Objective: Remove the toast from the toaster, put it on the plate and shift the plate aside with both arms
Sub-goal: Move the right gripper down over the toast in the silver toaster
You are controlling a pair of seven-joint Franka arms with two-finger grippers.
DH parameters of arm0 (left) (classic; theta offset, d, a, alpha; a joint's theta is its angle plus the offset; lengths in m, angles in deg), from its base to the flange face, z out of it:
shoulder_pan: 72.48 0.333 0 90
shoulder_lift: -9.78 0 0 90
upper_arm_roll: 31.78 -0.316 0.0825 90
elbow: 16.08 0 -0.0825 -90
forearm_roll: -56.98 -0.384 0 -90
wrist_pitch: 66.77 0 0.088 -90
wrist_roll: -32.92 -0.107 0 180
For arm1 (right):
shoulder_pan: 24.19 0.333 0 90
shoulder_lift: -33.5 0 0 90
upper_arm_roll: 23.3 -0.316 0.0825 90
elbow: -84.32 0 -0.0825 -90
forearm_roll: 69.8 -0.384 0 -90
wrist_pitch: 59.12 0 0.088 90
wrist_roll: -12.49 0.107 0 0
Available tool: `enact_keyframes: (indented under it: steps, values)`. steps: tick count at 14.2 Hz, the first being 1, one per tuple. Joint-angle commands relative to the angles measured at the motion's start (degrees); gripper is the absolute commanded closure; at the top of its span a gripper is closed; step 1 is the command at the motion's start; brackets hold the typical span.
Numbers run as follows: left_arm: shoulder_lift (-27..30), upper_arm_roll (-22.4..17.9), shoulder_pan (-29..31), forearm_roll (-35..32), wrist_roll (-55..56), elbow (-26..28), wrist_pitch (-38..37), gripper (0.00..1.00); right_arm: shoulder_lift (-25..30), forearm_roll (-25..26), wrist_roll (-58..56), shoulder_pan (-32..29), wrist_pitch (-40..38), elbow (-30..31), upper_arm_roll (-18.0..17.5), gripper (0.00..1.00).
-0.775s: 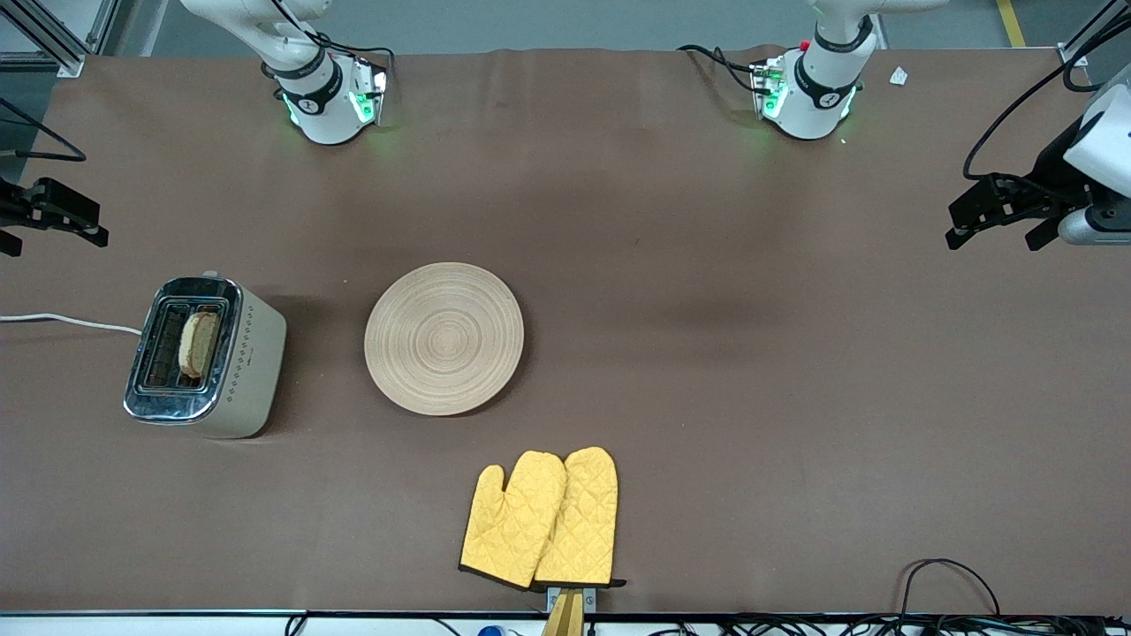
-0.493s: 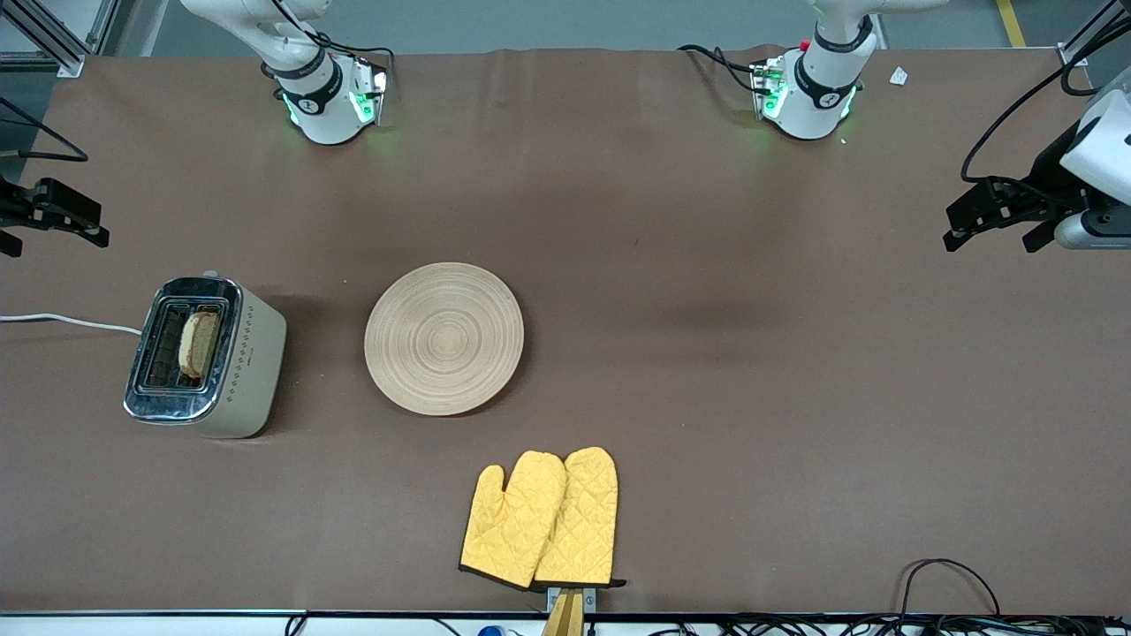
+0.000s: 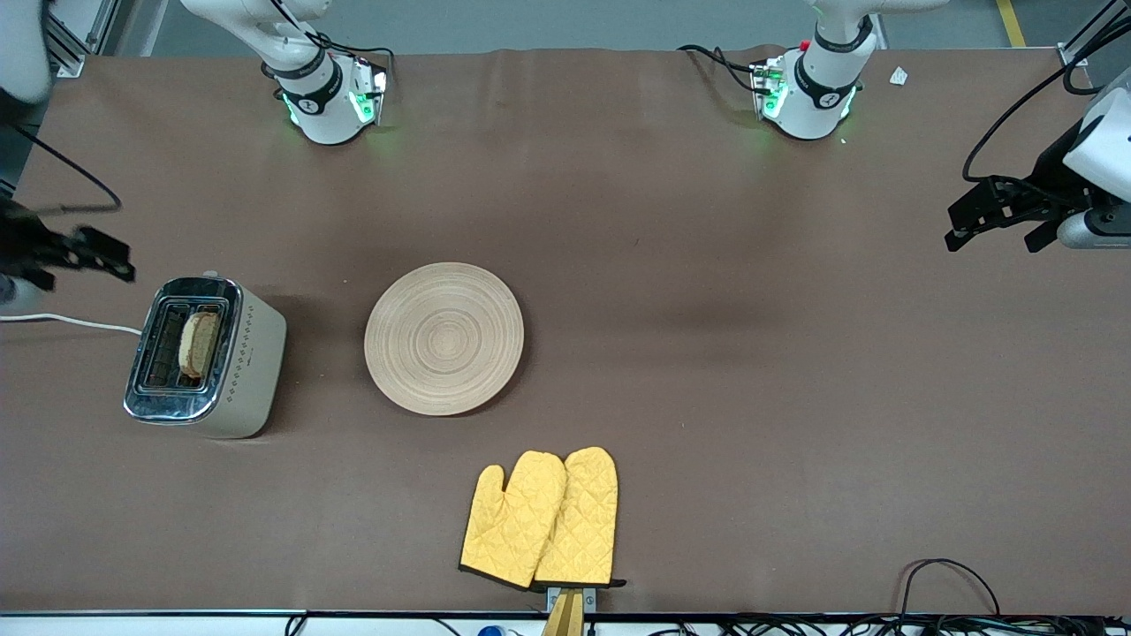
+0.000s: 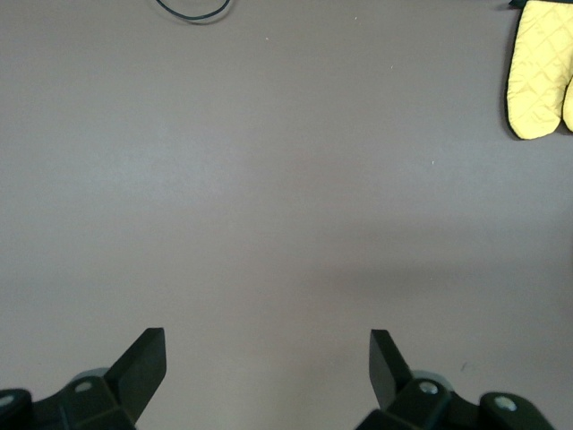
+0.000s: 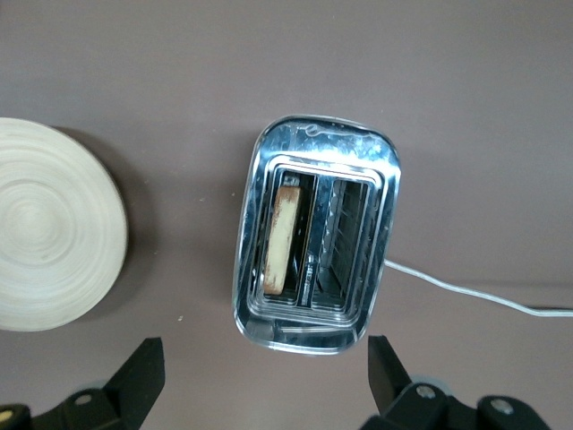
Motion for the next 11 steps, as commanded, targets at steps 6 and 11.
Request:
enact_keyframes:
  steps: [6, 11]
  values:
    - [-2.45, 0.07, -0.44, 0.55, -1.23, -4.27, -3.42, 0.00, -3.20, -1.43, 0.67, -2.31, 13.06, 11.65, -0.41, 0.00]
    - [-2.72, 0.07, -0.18, 0.46, -1.41, -4.18, -3.42, 0.00, -5.49, -1.52, 0.76, -2.75, 13.41, 11.65, -0.50, 0.29]
